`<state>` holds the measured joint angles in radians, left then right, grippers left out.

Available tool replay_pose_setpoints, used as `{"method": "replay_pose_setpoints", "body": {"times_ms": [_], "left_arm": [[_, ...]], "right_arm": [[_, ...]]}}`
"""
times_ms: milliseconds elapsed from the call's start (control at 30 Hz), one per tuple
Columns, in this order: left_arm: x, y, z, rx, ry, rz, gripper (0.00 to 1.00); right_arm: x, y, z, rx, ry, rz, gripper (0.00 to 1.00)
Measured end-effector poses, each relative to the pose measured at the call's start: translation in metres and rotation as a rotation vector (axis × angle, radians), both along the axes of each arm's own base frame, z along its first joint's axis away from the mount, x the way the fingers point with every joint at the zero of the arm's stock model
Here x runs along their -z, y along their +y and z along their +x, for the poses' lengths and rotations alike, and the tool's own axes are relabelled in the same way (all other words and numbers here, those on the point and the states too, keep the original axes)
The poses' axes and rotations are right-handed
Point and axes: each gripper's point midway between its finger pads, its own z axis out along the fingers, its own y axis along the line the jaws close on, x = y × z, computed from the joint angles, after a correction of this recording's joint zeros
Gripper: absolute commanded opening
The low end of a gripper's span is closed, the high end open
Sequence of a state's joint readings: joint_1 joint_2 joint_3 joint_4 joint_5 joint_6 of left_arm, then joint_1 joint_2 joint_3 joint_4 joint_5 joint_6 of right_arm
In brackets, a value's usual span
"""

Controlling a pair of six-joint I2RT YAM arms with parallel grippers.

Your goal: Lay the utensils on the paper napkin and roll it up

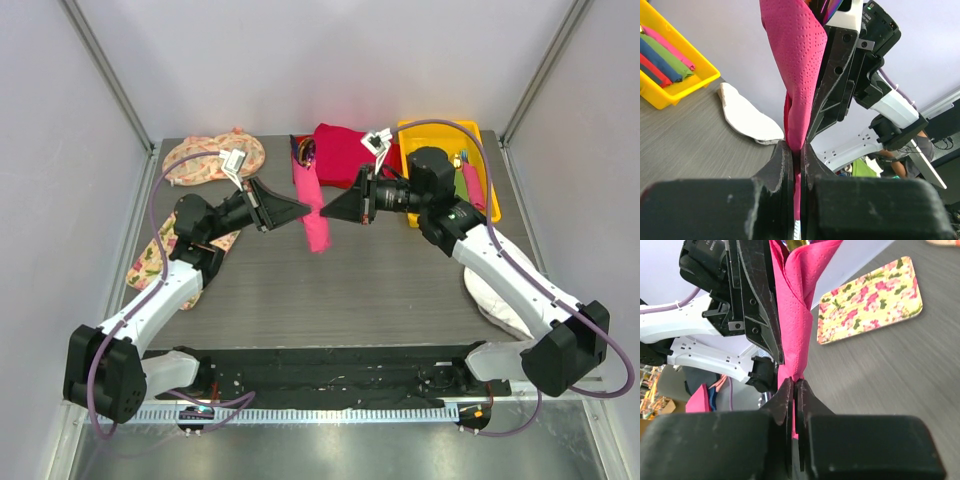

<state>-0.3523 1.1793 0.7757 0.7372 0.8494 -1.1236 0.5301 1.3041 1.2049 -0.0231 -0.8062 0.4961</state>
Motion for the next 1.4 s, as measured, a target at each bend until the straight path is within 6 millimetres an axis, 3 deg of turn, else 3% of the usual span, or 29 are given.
{"method": "replay_pose_setpoints", "body": {"times_ms": [67, 133, 167, 200, 267, 400, 467, 500, 533, 567, 633, 700, 767, 867, 1067, 1167, 1200, 1300, 1400], "left_arm": [[-0.001, 0.000, 0.000, 0.001, -0.002, -0.002, 0.00], [-0.001, 0.000, 0.000, 0.001, -0.005, -0.003, 0.00], [-0.002, 0.000, -0.001, 0.001, -0.006, -0.004, 0.00], [-0.002, 0.000, -0.001, 0.002, -0.007, -0.004, 0.00], [-0.002, 0.000, -0.002, 0.007, -0.008, -0.003, 0.00], [-0.002, -0.001, -0.003, 0.014, -0.009, -0.003, 0.00], [-0.002, -0.002, -0.004, 0.019, -0.007, -0.004, 0.00], [-0.002, -0.002, -0.005, 0.023, -0.004, -0.004, 0.00], [-0.002, -0.003, -0.006, 0.027, -0.003, -0.004, 0.00], [-0.002, -0.004, -0.007, 0.030, -0.002, -0.005, 0.00], [-0.001, -0.004, -0.006, 0.026, 0.002, -0.005, 0.00], [-0.001, -0.003, -0.004, 0.022, 0.006, -0.007, 0.00], [-0.002, -0.003, -0.004, 0.020, 0.001, -0.010, 0.00], [-0.001, -0.005, -0.006, 0.032, 0.002, -0.007, 0.00], [-0.001, -0.007, -0.010, 0.045, 0.003, -0.007, 0.00], [-0.001, -0.008, -0.011, 0.049, 0.002, -0.007, 0.00], [-0.001, -0.009, -0.011, 0.051, 0.002, -0.007, 0.00], [-0.001, -0.010, -0.012, 0.057, 0.001, -0.008, 0.00], [0.002, -0.012, -0.011, 0.059, 0.008, -0.005, 0.00]], "right_arm": [[-0.002, 0.000, -0.001, -0.003, 0.003, 0.006, 0.01], [-0.002, 0.000, -0.001, -0.004, 0.005, 0.007, 0.38], [-0.002, 0.000, -0.001, -0.003, 0.010, 0.008, 0.51], [-0.002, 0.001, 0.000, 0.000, 0.015, 0.009, 0.60], [-0.002, 0.001, 0.001, 0.004, 0.022, 0.010, 0.63], [-0.004, 0.004, 0.006, 0.011, 0.025, 0.013, 0.61], [-0.006, 0.005, 0.009, 0.016, 0.030, 0.018, 0.51], [-0.007, 0.006, 0.011, 0.019, 0.035, 0.023, 0.43], [-0.008, 0.007, 0.012, 0.022, 0.041, 0.027, 0.13], [-0.008, 0.007, 0.013, 0.024, 0.042, 0.027, 0.02], [-0.012, 0.009, 0.012, 0.011, 0.045, 0.042, 0.01], [-0.015, 0.009, 0.012, 0.013, 0.043, 0.053, 0.35], [-0.017, 0.009, 0.012, 0.014, 0.049, 0.059, 0.61], [-0.022, 0.010, 0.013, 0.022, 0.053, 0.077, 0.66], [-0.026, 0.013, 0.019, 0.026, 0.054, 0.093, 0.66], [-0.024, 0.016, 0.023, 0.027, 0.072, 0.100, 0.61], [-0.023, 0.017, 0.024, 0.028, 0.079, 0.102, 0.52], [-0.025, 0.019, 0.027, 0.030, 0.096, 0.120, 0.40], [-0.030, 0.020, 0.027, 0.028, 0.103, 0.144, 0.21]]}}
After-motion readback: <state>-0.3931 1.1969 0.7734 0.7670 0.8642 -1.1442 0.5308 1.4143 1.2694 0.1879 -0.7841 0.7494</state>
